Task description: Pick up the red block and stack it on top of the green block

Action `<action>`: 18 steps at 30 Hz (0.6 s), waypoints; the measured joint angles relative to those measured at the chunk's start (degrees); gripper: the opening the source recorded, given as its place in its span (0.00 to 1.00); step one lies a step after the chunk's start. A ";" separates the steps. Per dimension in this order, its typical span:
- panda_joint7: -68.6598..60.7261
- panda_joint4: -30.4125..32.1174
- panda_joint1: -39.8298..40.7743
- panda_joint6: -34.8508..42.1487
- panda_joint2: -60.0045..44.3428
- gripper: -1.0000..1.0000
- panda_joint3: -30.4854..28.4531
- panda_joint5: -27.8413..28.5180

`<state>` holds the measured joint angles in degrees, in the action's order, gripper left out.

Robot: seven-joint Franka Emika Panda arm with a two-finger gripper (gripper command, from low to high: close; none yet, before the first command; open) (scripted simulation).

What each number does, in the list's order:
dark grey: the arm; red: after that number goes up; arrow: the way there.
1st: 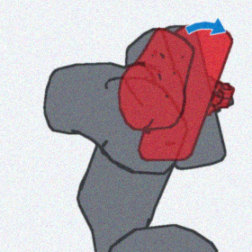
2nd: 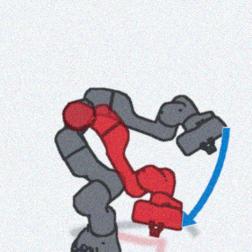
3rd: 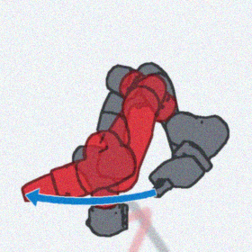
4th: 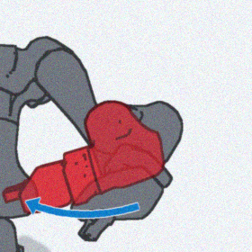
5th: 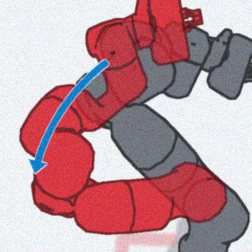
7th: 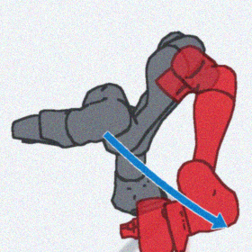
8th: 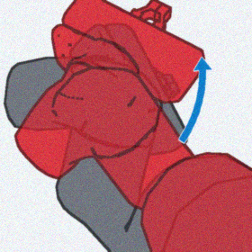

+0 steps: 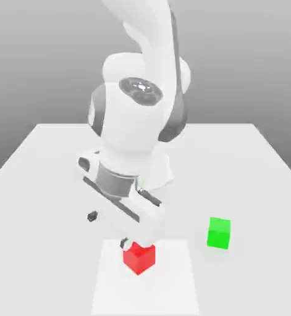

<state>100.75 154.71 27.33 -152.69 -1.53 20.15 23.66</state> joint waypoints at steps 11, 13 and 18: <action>-8.84 5.69 -4.40 -9.08 0.25 0.50 2.20 -23.68; -8.46 5.54 -3.49 -10.21 -0.98 0.50 1.65 -23.27; -6.42 5.07 -3.70 -12.88 -4.28 0.50 0.79 -20.53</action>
<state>94.33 159.78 23.63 -165.57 -5.81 20.94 3.13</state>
